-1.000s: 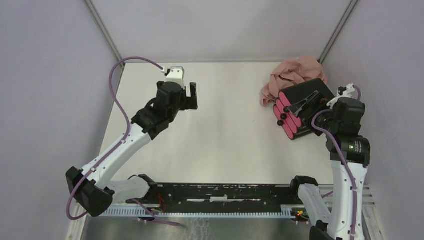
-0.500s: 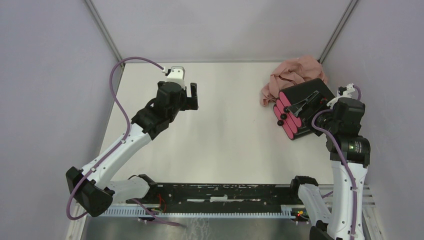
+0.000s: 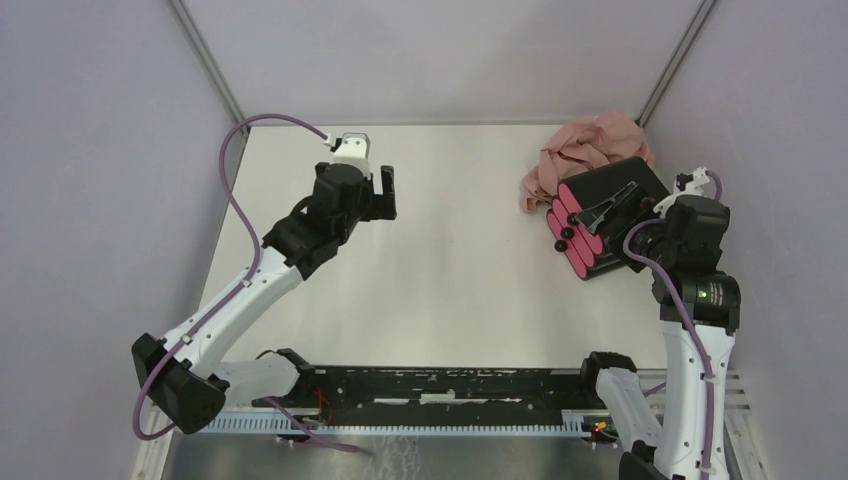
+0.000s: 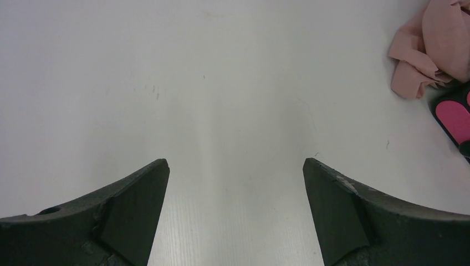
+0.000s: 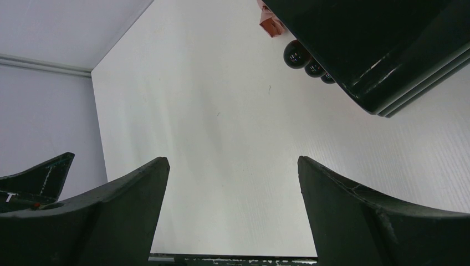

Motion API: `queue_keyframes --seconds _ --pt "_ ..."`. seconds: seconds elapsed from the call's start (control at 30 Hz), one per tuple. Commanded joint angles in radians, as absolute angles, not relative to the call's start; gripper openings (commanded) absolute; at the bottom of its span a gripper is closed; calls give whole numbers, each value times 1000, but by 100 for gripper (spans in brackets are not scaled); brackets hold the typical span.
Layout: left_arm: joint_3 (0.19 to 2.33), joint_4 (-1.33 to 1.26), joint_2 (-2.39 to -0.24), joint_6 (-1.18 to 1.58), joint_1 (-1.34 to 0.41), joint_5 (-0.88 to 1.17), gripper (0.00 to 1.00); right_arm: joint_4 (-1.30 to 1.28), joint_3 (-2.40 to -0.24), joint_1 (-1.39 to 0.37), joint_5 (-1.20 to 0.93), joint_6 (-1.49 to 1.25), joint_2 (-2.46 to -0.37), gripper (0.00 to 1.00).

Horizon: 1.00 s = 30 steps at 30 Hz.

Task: Organize the makeup

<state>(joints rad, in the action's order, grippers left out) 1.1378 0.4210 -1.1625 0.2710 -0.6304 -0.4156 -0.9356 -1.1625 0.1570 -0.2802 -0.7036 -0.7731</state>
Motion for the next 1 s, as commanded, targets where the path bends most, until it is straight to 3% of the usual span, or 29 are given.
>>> queue_keyframes --seconds 0.0,0.97 --pt "1144 379 -1150 265 -635 -413 98 -894 -1164 154 -284 -712 -766 93" --pt "1160 379 -1168 282 -634 -406 98 -890 -1169 153 -291 -714 -773 93"
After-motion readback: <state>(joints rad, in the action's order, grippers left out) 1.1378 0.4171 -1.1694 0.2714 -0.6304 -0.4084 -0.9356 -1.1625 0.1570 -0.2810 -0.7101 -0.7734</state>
